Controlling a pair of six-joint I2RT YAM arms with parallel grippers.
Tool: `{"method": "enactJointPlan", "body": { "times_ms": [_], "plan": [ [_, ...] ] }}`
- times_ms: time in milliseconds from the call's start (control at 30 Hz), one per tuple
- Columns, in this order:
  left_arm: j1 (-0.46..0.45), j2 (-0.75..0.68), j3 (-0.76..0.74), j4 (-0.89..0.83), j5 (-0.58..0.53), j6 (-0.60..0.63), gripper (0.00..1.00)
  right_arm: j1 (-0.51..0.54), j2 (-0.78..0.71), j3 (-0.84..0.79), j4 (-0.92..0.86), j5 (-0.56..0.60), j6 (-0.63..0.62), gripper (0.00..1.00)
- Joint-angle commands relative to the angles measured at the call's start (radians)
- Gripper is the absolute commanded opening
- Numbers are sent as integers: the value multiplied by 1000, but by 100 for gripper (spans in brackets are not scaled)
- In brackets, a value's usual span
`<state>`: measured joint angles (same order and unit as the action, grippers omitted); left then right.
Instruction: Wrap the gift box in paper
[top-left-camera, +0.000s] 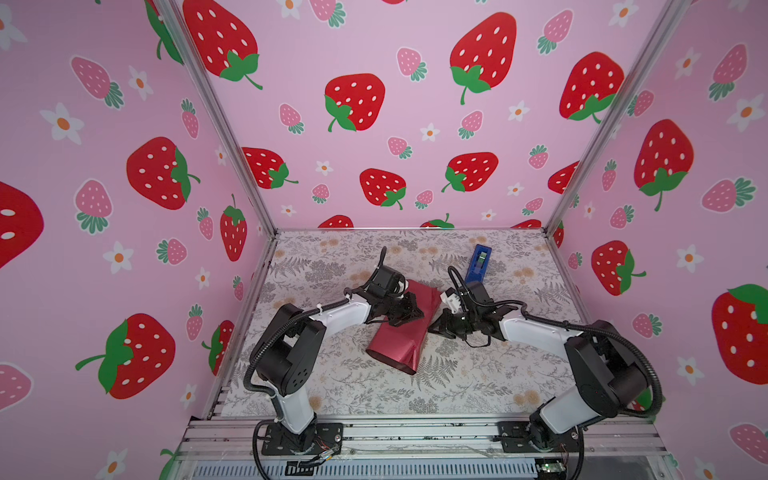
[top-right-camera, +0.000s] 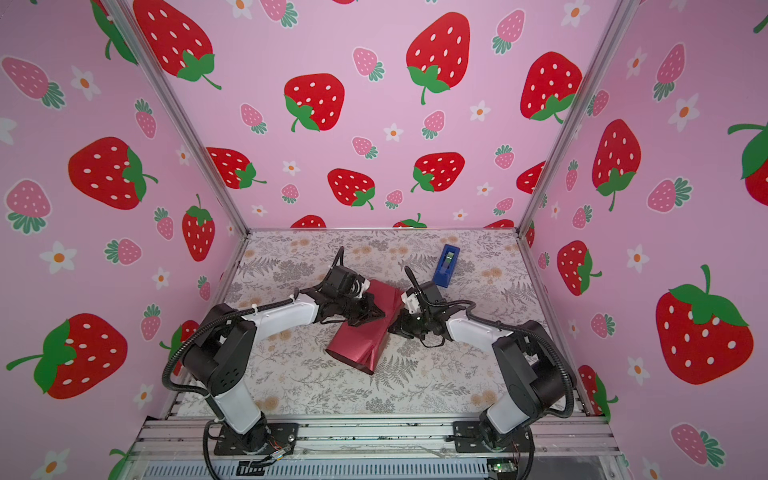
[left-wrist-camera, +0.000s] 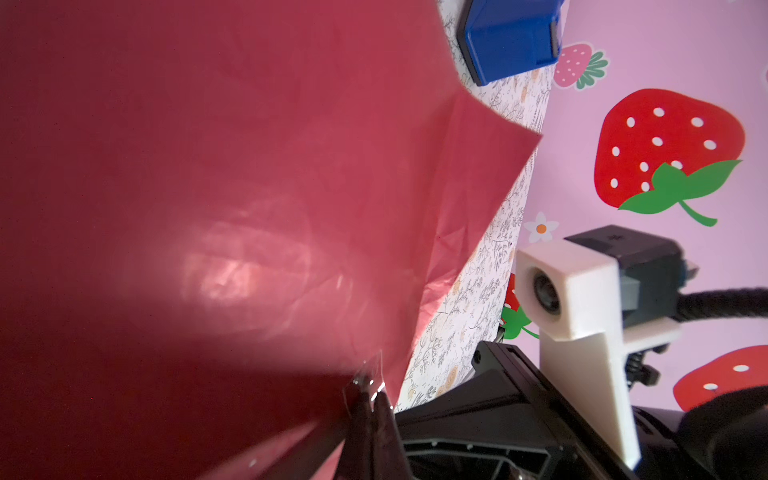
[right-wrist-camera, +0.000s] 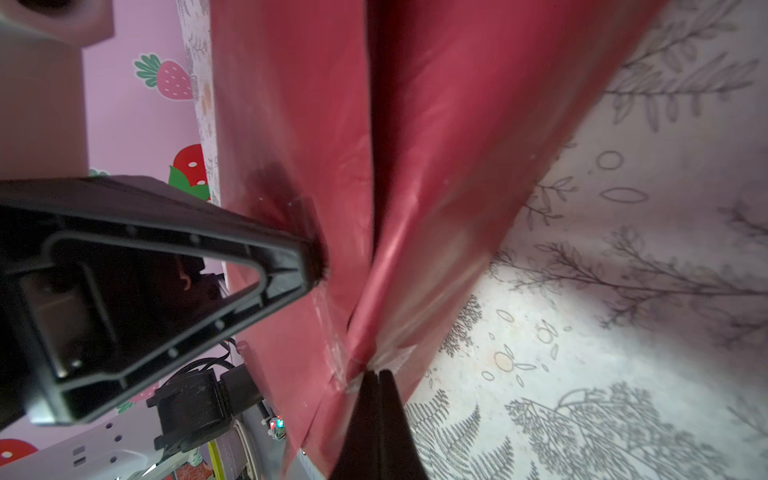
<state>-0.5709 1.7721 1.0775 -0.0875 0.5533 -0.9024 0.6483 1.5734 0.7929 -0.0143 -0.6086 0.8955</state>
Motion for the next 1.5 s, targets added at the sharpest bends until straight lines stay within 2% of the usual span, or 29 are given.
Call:
{"method": "enactJointPlan", "body": {
  "times_ms": [0,233,433,533,667,700,867,1100,1267,1467],
  "plan": [
    [13,29,-38,-157,-105,1,1,11,36,-10,96,-40,44,1],
    [14,28,-38,-157,-105,0,1,13,81,-38,131,-41,50,0],
    [13,16,-15,-166,-103,4,1,11,2,-18,-38,76,14,1],
    [13,5,19,-193,-99,16,2,11,-54,-23,-59,96,32,4],
    [13,-17,77,-232,-96,28,5,13,-107,-17,-69,107,62,17],
    [14,-25,90,-242,-96,32,10,13,-115,-10,-75,112,63,20],
    [13,-73,185,-318,-113,70,17,13,-110,20,-65,105,82,34],
    [58,-113,256,-508,-226,218,31,13,-66,42,-33,118,94,55],
    [139,-116,217,-590,-261,329,43,13,-8,72,-9,123,93,59],
    [219,-80,158,-593,-185,397,49,13,72,100,25,94,82,58]
  ]
}}
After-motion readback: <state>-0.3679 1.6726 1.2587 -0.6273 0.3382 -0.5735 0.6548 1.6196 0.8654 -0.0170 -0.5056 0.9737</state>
